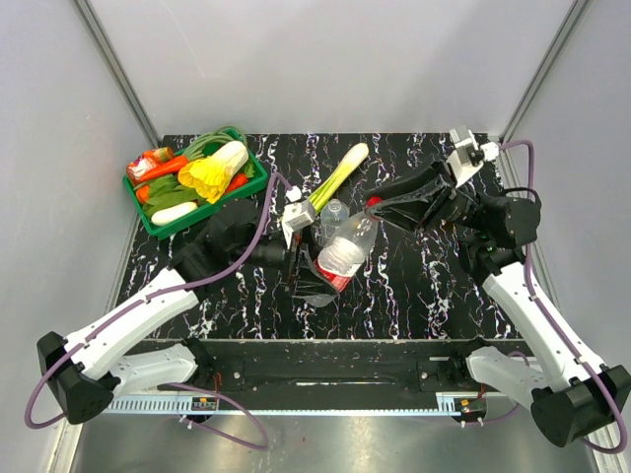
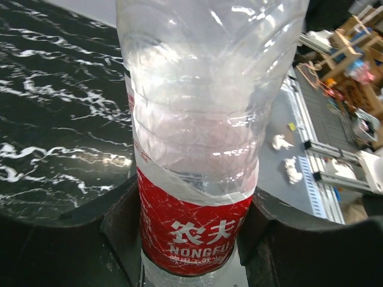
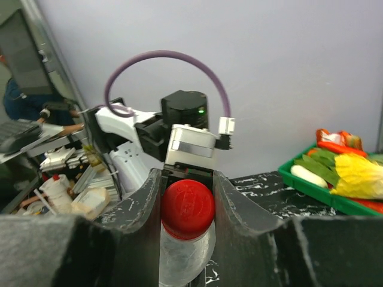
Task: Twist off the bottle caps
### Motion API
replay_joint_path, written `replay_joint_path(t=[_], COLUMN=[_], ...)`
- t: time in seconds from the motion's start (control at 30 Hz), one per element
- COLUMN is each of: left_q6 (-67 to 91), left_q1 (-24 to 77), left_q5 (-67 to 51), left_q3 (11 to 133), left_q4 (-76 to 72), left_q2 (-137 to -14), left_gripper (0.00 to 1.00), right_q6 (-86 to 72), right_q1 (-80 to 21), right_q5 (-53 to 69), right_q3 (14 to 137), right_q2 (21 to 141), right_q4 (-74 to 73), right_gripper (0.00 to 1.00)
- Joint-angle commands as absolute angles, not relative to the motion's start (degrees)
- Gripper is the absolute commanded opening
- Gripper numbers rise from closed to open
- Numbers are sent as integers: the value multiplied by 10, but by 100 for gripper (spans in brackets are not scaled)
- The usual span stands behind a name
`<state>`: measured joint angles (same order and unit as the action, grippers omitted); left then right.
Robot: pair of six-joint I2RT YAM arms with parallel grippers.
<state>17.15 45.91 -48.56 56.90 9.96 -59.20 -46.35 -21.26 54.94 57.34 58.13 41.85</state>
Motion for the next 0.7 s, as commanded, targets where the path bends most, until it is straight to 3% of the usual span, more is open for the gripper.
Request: replay_joint_path(t=[0.0, 0.3, 0.67], left_q6=[184, 122, 93], left_q1=[461, 459, 450], left_q5=[-652, -717, -673], left_q3=[571, 605, 608], left_q4=[7, 95, 134], left_q2=[-577, -588, -582], left_gripper=[43, 44, 45], right_q6=[-518, -578, -453], right_q1=[-209, -210, -210], right_q5=[575, 579, 513], right_q3=[569, 572, 563], right_q2=[582, 585, 527], right_q4=[588, 715, 535], right_gripper=[0, 0, 0])
